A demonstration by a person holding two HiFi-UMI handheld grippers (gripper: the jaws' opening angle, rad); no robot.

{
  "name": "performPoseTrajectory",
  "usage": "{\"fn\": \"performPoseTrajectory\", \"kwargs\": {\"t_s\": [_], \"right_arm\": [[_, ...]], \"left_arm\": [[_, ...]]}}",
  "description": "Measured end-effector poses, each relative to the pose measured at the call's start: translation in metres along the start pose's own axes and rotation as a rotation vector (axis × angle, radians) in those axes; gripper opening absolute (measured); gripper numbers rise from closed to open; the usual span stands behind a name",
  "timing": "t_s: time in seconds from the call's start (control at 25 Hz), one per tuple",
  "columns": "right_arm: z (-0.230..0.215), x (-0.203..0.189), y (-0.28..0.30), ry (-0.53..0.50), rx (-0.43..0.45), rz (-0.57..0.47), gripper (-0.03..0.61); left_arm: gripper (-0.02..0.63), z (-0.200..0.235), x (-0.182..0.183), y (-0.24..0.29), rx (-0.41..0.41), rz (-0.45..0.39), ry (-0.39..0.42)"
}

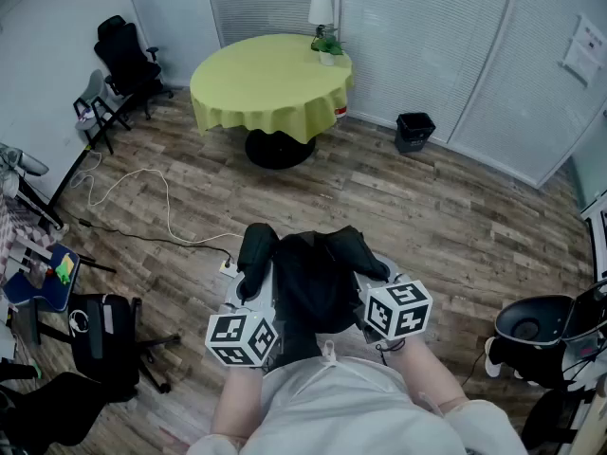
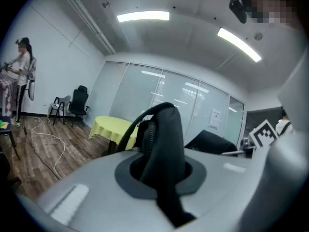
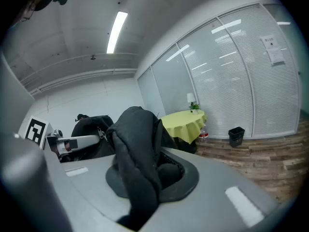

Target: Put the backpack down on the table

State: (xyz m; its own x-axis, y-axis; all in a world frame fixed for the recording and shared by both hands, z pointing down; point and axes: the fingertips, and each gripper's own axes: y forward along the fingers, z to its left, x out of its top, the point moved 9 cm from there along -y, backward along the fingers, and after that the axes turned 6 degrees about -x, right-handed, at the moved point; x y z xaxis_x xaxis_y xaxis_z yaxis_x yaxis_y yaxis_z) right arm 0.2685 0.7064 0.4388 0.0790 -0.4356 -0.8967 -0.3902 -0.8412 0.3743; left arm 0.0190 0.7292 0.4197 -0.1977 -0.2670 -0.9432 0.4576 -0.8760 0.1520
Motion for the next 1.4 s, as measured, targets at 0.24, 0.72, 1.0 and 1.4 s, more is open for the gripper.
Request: {"fn": "performPoseTrajectory", "kwargs": {"t_s": [0.24, 0.72, 1.0, 1.4], "right_arm": [[0.0, 0.001, 0.005, -0.014, -0.006, -0.005, 0.032], [-0.009, 0.002, 0.014, -0.048, -0.035, 0.001, 0.032], [-0.017, 0.013, 0.064, -0.038, -0.042, 0.027, 0.032], [-0.005, 0.079, 0.195, -0.031, -0.094, 0.028, 0.032]], "left_arm": [[0.026, 0.002, 0.001, 0.005, 0.007, -0.003, 0.014], [0.026, -0.004, -0.002, 0.021, 0.015, 0.031, 0.028], [0.026, 0.029, 0.005, 0.066, 0.019, 0.053, -0.005], [0.026, 0.144, 0.059, 0.162, -0.039, 0.054, -0.052]]}}
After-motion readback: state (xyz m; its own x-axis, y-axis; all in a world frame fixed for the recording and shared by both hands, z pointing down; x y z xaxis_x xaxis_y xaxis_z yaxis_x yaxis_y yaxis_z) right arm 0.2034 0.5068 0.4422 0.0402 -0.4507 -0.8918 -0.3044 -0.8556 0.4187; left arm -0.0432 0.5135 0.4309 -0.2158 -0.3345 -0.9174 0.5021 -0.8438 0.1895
